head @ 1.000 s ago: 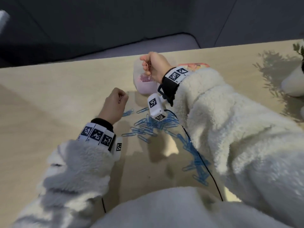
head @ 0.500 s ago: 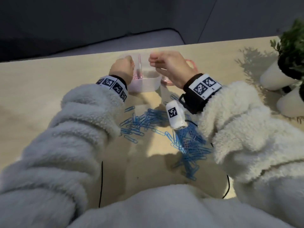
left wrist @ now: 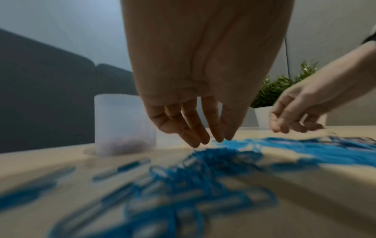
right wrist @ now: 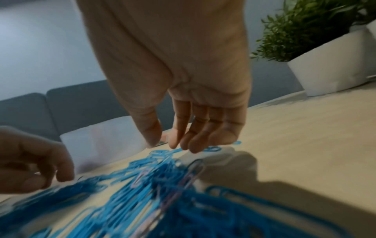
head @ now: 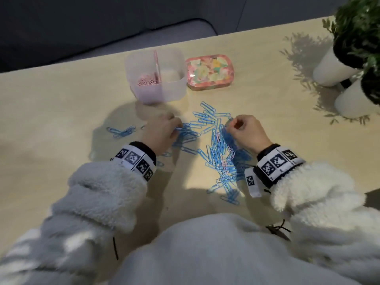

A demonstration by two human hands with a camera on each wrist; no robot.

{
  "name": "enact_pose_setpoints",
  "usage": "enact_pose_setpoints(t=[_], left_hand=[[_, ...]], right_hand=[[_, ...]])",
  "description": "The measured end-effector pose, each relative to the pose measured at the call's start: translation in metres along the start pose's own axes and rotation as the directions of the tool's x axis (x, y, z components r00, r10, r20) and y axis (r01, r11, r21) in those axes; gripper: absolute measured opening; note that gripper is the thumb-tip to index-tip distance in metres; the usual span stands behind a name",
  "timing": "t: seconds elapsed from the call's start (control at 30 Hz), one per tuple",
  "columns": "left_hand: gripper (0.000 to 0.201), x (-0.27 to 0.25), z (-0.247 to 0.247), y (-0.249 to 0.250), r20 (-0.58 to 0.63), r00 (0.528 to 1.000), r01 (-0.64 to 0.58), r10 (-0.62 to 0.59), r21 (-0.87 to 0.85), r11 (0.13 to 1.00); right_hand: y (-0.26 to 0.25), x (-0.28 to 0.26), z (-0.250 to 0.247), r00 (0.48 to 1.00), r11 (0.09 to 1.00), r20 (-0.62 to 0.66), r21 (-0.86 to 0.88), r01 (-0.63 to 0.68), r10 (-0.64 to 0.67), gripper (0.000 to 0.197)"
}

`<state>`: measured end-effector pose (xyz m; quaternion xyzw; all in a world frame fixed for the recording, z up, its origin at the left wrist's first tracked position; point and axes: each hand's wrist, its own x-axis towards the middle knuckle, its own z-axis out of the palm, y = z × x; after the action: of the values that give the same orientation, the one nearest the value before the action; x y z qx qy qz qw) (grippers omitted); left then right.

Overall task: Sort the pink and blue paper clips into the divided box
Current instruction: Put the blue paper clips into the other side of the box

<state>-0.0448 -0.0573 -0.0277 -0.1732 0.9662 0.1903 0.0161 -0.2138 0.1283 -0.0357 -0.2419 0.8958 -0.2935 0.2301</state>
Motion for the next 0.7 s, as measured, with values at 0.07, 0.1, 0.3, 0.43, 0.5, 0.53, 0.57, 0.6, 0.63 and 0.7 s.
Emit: enact_pose_setpoints(t=[0.07,0.1,0.3,0.43,0.5,0.53,0.57,0.6,0.63,0.7], left_hand=[[0.023,-0.011,0.012,0.006,0.082,0.996,0.02,-0.022,0.02,1.0],[0.023,-0.015,0.015,0.007,0.09,0.996,0.024,-0.026,0.021,0.999],[0.02,-0.027,0.009,-0.003,0.069,0.994,0.081,-0.083,0.034,0.996],[0.02,-0.024,0.003,0.004,0.034,0.995,0.092,-0.096,0.096,0.991],[0.021,-0.018,0.005,0.018,0.029,0.998,0.051,-0.053,0.045,0.998],[0.02,-0.015,0.008,0.026,0.024,0.999,0.022,-0.022,0.019,1.0],[0.017,-0.012,0.011,0.034,0.021,1.0,-0.013,0.013,-0.001,1.0],[0.016,-0.008,0.014,0.042,0.033,0.998,-0.044,0.044,-0.019,0.999],[0.017,-0.004,0.018,0.049,0.054,0.996,-0.074,0.076,-0.038,0.997],[0.018,0.005,0.025,0.063,0.103,0.986,-0.12,0.129,-0.088,0.989]], right_hand=[[-0.007,-0.007,0.01,0.999,0.998,0.049,-0.058,0.019,-0.016,0.015],[-0.011,-0.01,0.015,0.997,0.995,0.076,-0.091,0.033,-0.026,0.019],[-0.026,-0.022,0.036,0.984,0.965,0.14,-0.223,0.139,-0.109,0.003],[-0.028,-0.023,0.037,0.94,0.979,0.275,0.073,0.189,-0.201,0.023],[-0.024,-0.021,0.027,0.957,0.952,0.212,0.274,0.135,-0.197,0.032],[-0.022,-0.021,0.02,0.974,0.929,0.151,0.354,0.105,-0.168,0.031],[-0.018,-0.019,0.012,0.989,0.906,0.087,0.417,0.073,-0.12,0.025],[-0.013,-0.018,0.004,0.998,0.887,0.038,0.462,0.028,-0.052,0.019],[-0.008,-0.017,-0.005,1.0,0.868,0.01,0.495,-0.028,0.027,0.019],[0.004,-0.013,-0.019,0.986,0.833,0.015,0.534,-0.146,0.164,0.031]])
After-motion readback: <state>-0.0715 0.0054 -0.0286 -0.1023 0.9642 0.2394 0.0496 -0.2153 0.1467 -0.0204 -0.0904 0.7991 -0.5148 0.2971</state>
